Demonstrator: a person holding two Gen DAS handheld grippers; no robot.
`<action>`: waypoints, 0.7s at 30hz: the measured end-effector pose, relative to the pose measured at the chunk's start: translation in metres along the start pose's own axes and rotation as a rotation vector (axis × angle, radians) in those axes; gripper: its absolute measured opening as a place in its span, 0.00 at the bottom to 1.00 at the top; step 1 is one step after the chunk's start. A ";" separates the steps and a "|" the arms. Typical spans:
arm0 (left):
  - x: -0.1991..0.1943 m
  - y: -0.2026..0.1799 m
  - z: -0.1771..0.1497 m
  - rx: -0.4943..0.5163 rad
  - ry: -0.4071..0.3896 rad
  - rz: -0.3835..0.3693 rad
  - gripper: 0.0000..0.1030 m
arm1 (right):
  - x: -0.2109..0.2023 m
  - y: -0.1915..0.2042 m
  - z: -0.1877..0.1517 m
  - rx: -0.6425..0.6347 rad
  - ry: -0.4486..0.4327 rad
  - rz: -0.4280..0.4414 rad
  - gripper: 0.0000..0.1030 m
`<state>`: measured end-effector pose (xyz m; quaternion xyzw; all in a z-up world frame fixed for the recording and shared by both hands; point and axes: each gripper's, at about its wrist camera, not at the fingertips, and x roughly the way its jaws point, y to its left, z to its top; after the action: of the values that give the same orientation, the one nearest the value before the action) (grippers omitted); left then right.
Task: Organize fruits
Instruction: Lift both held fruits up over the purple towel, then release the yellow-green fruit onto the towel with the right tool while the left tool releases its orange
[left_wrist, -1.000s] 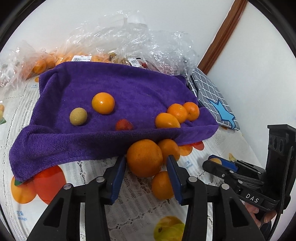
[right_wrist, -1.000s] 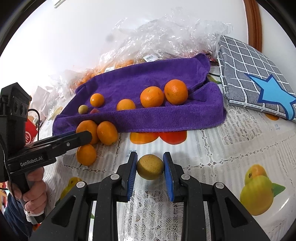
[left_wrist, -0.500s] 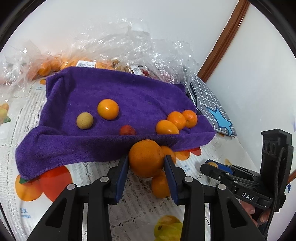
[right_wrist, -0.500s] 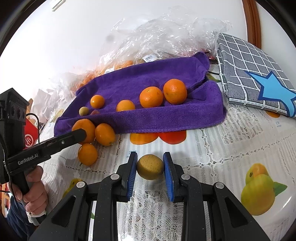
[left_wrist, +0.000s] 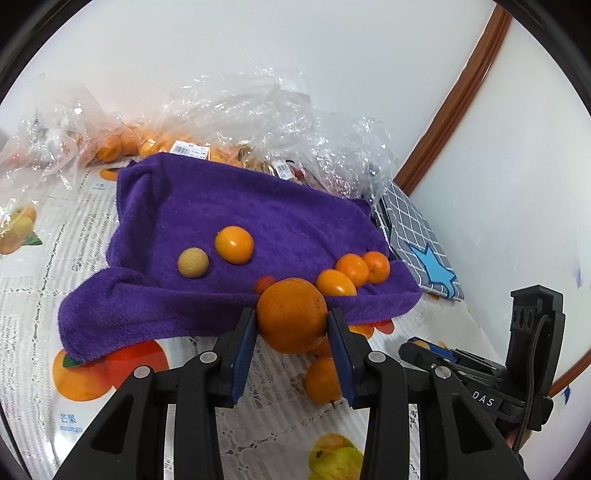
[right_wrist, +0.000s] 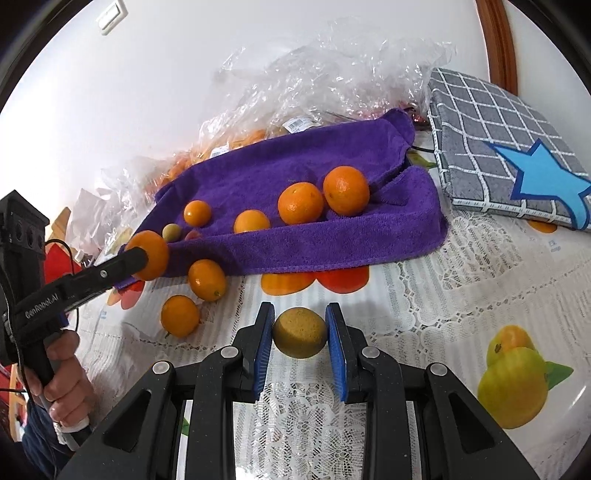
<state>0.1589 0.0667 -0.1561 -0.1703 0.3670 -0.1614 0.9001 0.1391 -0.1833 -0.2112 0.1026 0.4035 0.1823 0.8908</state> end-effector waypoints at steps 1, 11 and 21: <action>-0.001 0.000 0.001 -0.001 -0.005 0.002 0.36 | -0.002 0.000 0.001 -0.001 -0.008 -0.007 0.28; -0.011 0.015 0.010 -0.032 -0.055 0.046 0.36 | -0.024 -0.009 0.033 -0.009 -0.103 -0.086 0.28; -0.012 0.033 0.016 -0.081 -0.073 0.081 0.36 | 0.001 -0.025 0.081 -0.042 -0.125 -0.139 0.28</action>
<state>0.1670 0.1039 -0.1520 -0.1973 0.3469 -0.1034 0.9111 0.2072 -0.2089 -0.1667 0.0668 0.3495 0.1216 0.9266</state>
